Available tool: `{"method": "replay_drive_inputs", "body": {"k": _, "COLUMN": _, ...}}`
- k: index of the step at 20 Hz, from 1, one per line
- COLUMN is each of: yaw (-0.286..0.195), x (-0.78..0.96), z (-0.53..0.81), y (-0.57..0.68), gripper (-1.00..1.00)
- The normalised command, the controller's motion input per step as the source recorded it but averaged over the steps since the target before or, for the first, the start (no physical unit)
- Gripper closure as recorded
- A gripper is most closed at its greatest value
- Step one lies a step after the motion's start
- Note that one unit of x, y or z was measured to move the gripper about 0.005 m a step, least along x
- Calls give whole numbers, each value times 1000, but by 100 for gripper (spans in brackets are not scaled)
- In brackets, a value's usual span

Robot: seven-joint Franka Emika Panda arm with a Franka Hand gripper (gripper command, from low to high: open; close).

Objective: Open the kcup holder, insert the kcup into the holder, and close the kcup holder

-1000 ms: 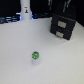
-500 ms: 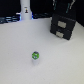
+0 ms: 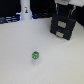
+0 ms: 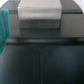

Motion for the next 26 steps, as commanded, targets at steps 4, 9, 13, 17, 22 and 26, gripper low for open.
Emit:
{"method": "replay_drive_inputs", "body": {"k": 4, "yaw": -74, "x": -56, "z": -418, "y": 231, "gripper": -100}}
{"method": "replay_drive_inputs", "body": {"k": 9, "yaw": -57, "x": -230, "z": -441, "y": 133, "gripper": -100}}
{"method": "replay_drive_inputs", "body": {"k": 13, "yaw": -28, "x": -335, "z": -467, "y": 42, "gripper": -100}}
{"method": "replay_drive_inputs", "body": {"k": 17, "yaw": -16, "x": -297, "z": -302, "y": 17, "gripper": -100}}
{"method": "replay_drive_inputs", "body": {"k": 22, "yaw": -6, "x": -114, "z": -32, "y": 3, "gripper": 100}}
{"method": "replay_drive_inputs", "body": {"k": 26, "yaw": -7, "x": 30, "z": -5, "y": -29, "gripper": 100}}
